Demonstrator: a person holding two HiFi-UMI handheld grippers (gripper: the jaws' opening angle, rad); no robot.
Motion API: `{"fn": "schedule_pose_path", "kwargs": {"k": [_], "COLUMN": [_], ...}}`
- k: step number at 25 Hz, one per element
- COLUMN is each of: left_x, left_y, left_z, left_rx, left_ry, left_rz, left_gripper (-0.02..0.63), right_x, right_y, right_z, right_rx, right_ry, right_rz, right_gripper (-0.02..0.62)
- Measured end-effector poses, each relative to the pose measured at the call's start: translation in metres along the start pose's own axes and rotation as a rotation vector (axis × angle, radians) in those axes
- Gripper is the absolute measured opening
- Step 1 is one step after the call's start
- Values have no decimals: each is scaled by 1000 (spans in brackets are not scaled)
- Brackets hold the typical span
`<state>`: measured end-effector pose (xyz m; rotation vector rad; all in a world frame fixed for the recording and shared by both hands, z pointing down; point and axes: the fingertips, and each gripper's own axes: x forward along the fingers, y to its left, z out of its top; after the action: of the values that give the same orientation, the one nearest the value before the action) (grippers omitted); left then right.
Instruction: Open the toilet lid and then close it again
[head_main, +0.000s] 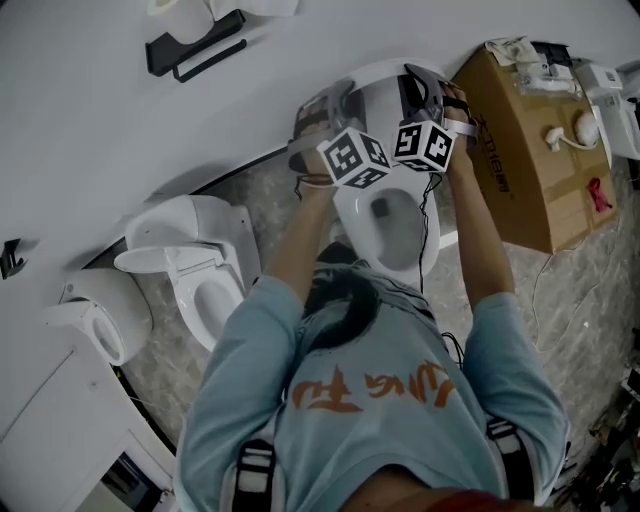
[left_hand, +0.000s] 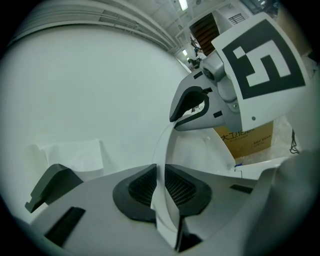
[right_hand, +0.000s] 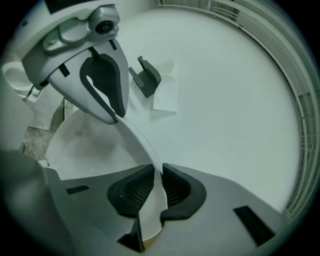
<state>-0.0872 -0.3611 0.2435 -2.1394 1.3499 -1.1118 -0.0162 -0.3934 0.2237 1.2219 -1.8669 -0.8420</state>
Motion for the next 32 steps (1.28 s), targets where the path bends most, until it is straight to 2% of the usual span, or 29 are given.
{"fn": "schedule_pose_path", "kwargs": {"k": [6,10,12,14,15,17,20,24,27,32], "left_x": [19,26,27,26,24,16,-14,-61,-88,-120], "left_y": [16,24,24,22,20,16,6,-34,-81,-179], "left_z": [-10,-13,-13,-13,-14,-19,-23,-22,-20,-34], "left_rx": [-99,-125,-144,-158,-167,-200,-252,-305,-323,-320], "left_ry": [-10,-24,-28,-30,-23,8,29,45,62,127], "left_rz": [-37,-20,-14,-16,-19,-12,33,63,37,-90], "left_gripper": [66,64,66,66,76,150,164,148,146,160], "right_x": [26,38,38,33,28,11,-28,-89,-130,-187], "right_y": [1,0,6,11,10,4,-3,1,13,62], "right_z": [5,8,9,6,4,-3,-20,-48,-74,-112], "right_rx": [1,-6,-3,30,55,118,201,370,489,541], "right_ry": [28,32,22,15,14,0,-23,-52,-63,-41], "right_rz": [14,21,50,91,98,86,73,89,114,216], "right_gripper": [63,67,101,183,196,193,159,61,58,58]}}
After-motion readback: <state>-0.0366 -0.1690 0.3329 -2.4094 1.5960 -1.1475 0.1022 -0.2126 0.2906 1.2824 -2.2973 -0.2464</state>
